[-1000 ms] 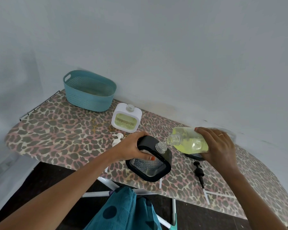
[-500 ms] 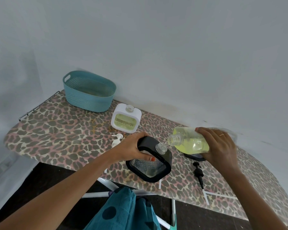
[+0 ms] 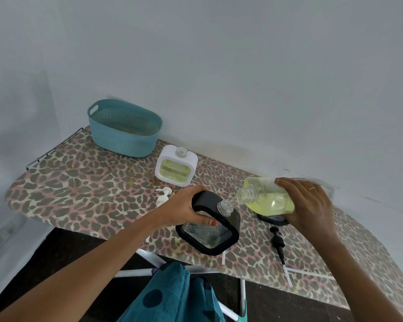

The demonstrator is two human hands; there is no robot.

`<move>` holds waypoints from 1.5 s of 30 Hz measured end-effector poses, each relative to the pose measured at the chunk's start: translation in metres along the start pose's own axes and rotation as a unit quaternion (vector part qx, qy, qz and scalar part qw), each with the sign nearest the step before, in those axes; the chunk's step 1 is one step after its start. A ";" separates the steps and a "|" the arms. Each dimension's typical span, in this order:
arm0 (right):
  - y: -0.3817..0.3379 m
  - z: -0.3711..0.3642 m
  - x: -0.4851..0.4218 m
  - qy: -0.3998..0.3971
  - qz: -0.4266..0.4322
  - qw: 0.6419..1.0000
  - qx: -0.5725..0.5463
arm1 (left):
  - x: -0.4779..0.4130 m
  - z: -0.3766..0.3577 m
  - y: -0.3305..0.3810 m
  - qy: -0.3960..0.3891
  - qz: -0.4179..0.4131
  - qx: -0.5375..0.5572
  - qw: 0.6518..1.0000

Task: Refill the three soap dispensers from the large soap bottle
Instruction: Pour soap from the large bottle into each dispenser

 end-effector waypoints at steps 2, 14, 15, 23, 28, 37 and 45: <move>0.000 0.000 -0.001 -0.002 0.001 1.000 -0.001 | 0.000 0.000 0.000 -0.001 -0.002 -0.001 1.000; 0.002 0.001 0.000 -0.003 0.004 1.000 0.005 | 0.000 0.000 -0.005 0.001 -0.004 0.009 1.000; 0.002 0.001 0.000 -0.002 0.004 1.000 0.005 | 0.000 0.000 -0.005 -0.001 -0.006 0.009 1.000; 0.002 0.000 0.001 0.003 0.009 1.000 -0.001 | -0.001 -0.001 -0.007 -0.002 -0.005 0.012 1.000; 0.001 -0.001 0.001 0.001 0.008 1.000 -0.002 | -0.001 -0.001 -0.008 -0.001 -0.009 0.012 1.000; 0.004 -0.003 0.003 0.017 0.013 1.000 0.006 | -0.002 -0.001 -0.010 0.003 -0.018 0.010 1.000; 0.004 -0.002 0.001 0.016 0.014 1.000 0.009 | -0.002 -0.001 -0.012 0.004 -0.013 0.019 1.000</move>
Point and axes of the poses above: each hand's wrist, its own x-axis away from the middle knuckle, its own z-axis out of the back of the hand, y = z × x, the point moved 3 cm from there along -x, towards the middle knuckle, and after that the axes turned 15 degrees about x, right-handed, at the moved point
